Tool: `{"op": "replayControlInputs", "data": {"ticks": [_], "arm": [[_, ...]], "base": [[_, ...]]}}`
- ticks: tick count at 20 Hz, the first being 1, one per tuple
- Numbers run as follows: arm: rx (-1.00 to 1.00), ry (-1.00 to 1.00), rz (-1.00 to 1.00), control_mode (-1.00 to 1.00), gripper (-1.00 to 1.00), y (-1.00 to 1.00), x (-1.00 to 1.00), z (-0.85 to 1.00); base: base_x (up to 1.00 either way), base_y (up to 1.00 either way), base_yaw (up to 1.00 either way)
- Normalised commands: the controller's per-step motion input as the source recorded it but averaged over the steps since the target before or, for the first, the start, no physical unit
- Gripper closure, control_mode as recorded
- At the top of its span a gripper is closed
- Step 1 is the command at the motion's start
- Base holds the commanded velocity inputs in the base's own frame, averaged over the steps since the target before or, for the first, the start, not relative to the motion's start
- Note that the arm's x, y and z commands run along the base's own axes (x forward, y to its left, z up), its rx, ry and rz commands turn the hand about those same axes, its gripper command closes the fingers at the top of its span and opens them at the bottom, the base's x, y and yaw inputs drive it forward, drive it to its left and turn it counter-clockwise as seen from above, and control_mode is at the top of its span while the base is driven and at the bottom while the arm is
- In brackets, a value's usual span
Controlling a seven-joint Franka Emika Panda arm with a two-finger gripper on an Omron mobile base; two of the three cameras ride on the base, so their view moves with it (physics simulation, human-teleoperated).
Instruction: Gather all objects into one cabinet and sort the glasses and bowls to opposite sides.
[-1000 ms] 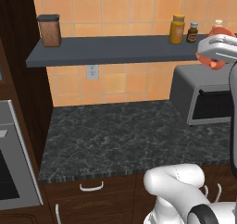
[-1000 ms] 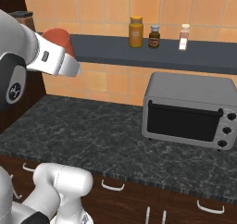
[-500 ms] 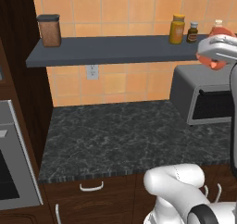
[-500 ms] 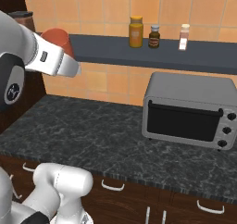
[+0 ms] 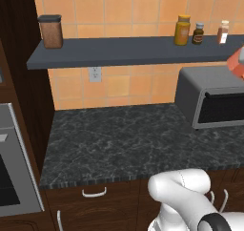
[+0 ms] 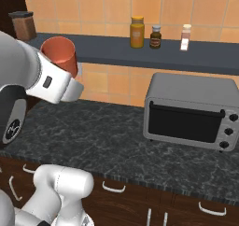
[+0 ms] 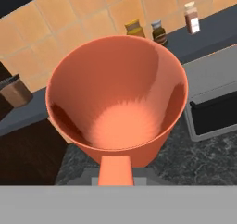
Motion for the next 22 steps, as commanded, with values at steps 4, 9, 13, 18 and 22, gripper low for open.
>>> {"op": "replayControlInputs", "data": {"ticks": [4, 9, 13, 18, 22], "arm": [[0.18, 0.00, 0.00, -1.00, 1.00, -0.29, -0.16, 0.02], [0.00, 0.00, 0.00, -1.00, 1.00, 0.00, 0.00, 0.00], [-0.01, 0.01, 0.00, -1.00, 1.00, 0.01, 0.00, -0.03], [-0.01, 0.03, 0.00, 1.00, 1.00, 0.01, 0.00, -0.04], [0.00, 0.00, 0.00, 1.00, 1.00, 0.00, 0.00, 0.00]], "base": [[0.00, 0.00, 0.00], [0.00, 0.00, 0.00], [0.00, 0.00, 0.00], [-0.05, -0.01, 0.00], [-0.46, -0.30, 0.00]]}}
